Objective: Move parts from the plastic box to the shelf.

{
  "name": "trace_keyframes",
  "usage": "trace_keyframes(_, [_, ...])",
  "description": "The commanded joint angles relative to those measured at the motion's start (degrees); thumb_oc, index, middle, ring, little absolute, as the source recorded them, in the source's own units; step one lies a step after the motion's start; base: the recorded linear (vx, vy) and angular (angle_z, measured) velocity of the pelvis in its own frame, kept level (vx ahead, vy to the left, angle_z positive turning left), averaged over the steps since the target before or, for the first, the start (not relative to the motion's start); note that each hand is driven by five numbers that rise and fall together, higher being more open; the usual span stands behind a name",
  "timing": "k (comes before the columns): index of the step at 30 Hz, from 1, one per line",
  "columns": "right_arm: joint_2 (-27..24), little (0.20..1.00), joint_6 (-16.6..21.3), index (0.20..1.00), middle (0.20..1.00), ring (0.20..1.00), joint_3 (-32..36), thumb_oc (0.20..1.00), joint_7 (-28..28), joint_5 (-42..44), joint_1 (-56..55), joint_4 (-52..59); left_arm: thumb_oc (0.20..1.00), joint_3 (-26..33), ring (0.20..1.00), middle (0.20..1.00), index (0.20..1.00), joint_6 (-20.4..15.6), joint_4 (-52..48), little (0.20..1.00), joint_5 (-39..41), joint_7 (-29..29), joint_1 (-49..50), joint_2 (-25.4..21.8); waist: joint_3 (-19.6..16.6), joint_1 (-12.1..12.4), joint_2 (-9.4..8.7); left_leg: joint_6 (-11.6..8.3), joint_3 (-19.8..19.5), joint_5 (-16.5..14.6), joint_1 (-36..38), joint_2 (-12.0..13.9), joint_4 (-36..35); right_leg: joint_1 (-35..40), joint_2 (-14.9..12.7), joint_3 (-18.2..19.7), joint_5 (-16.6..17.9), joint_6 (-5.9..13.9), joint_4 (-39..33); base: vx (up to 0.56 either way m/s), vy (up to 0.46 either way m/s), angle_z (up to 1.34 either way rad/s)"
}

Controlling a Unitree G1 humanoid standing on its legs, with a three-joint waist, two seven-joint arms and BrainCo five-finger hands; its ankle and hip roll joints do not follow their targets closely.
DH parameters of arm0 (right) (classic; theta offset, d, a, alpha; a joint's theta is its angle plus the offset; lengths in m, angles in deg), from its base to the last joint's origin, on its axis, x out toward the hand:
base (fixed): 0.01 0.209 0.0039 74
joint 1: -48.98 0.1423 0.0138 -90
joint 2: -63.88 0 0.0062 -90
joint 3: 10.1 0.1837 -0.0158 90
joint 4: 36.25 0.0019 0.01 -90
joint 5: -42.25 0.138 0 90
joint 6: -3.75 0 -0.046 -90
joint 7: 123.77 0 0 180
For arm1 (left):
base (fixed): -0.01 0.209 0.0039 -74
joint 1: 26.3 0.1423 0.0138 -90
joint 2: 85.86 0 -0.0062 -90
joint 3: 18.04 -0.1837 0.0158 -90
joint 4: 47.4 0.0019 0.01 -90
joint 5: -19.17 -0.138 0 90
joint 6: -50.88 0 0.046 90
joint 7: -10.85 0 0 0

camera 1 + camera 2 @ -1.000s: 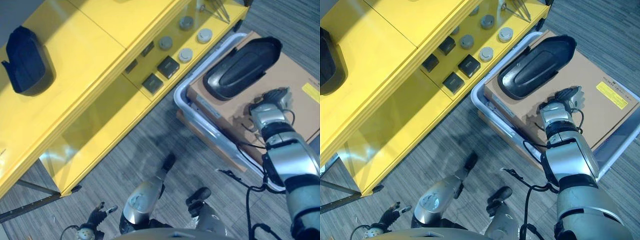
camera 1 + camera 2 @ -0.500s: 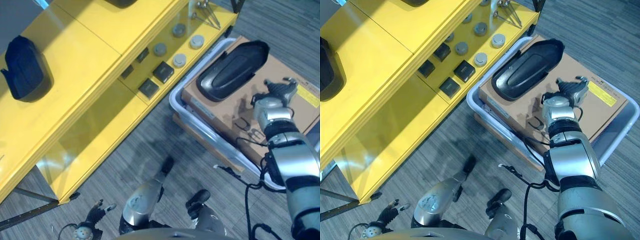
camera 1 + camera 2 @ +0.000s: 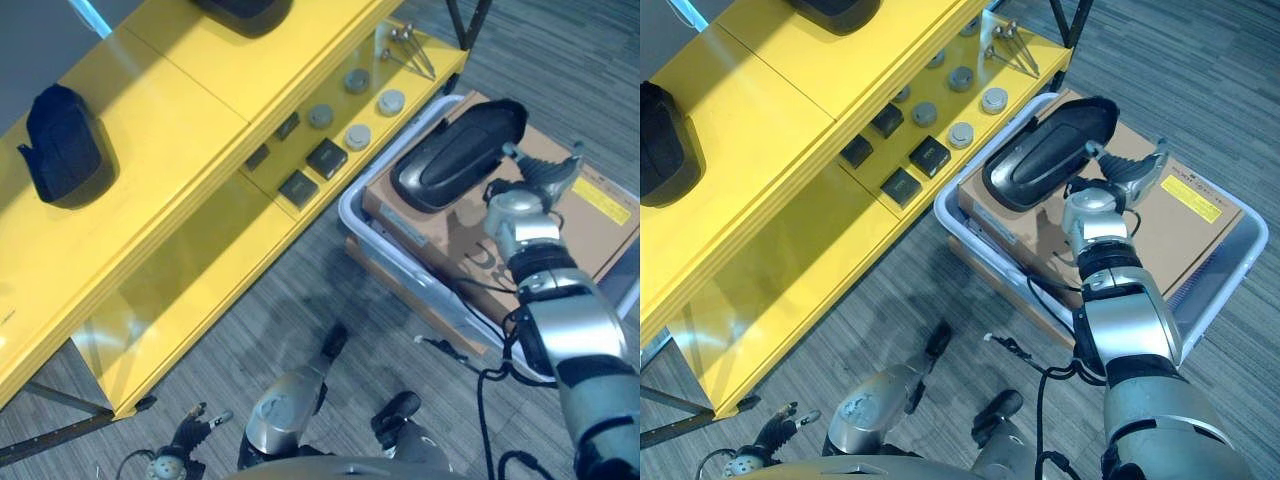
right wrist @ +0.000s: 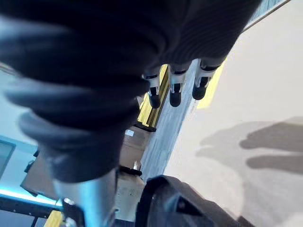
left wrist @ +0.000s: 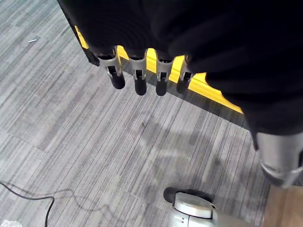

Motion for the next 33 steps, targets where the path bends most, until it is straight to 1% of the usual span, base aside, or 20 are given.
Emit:
trace_keyframes(1, [-3.1,1.0,0.2,1.0,1.0,1.0,-4.1,1.0,-1.4,-4.5,0.0,0.6,1.0,-1.2,1.0,1.0,1.0,-0.2,2.5,1.0,0.2,-0.6,1.2,-1.7,1.5,1.8,-2.58,0.11,1.2,-5.7,-3.5,-0.5,2.8,2.1,-4.5,5.6,5.6,3.21,-7.7,-0.01,0.061,0.0])
trace_keyframes(7, [-1.9,1.0,-0.9,1.0,1.0,1.0,-6.6,1.0,-1.7,-5.6,2.0,-1.2,1.0,-1.2,1.0,1.0,1.0,-0.1,2.6,1.0,1.2,-1.0,0.7,-1.6,2.3,2.5,-2.02,0.24,1.1,-5.5,-4.7,-1.1,3.4,1.3,-5.1,5.4,5.7,3.11,-7.2,-0.02,0.048,0.02])
trace_keyframes(16, [-1.7,1.0,-4.0,1.0,1.0,1.0,-9.1,1.0,-2.2,-6.3,4.3,-3.1,1.0,-1.4,1.0,1.0,1.0,-0.4,2.0,1.0,1.8,-1.7,0.5,-1.7,3.8,3.1,-2.05,0.36,0.8,-5.4,-6.9,-1.7,5.0,-0.3,-5.4,5.3,5.9,2.95,-6.2,-0.01,0.006,0.02])
trace_keyframes(22, [-1.7,1.0,-4.7,1.0,1.0,1.0,-9.8,1.0,-2.9,-7.0,4.1,-4.7,1.0,-1.7,1.0,1.0,1.0,-0.5,1.5,1.0,2.2,-1.7,0.5,-1.8,4.3,3.2,-2.21,0.32,0.9,-5.4,-7.4,-1.6,5.2,-0.8,-5.3,5.3,6.0,3.01,-6.0,-0.01,-0.016,0.04])
trace_keyframes(30, [-2.5,1.0,-3.8,1.0,1.0,1.0,-9.1,1.0,-2.6,-6.4,1.7,-6.2,1.0,-1.8,1.0,1.0,1.0,-0.8,1.0,1.0,2.2,-1.7,0.7,-2.0,4.4,2.6,-2.43,0.26,1.5,-5.5,-7.3,-1.2,5.2,-1.0,-5.1,5.7,6.0,3.13,-6.0,0.0,-0.007,0.03])
trace_keyframes(33, [-3.8,1.0,-3.4,1.0,1.0,1.0,-8.2,1.0,-2.6,-6.1,0.7,-6.3,1.0,-1.8,1.0,1.0,1.0,-0.9,0.8,1.0,2.3,-1.5,0.6,-2.1,4.4,2.1,-2.77,0.19,1.9,-5.5,-7.1,-0.9,5.0,-1.0,-4.9,5.9,6.2,3.23,-6.3,-0.01,-0.023,0.0])
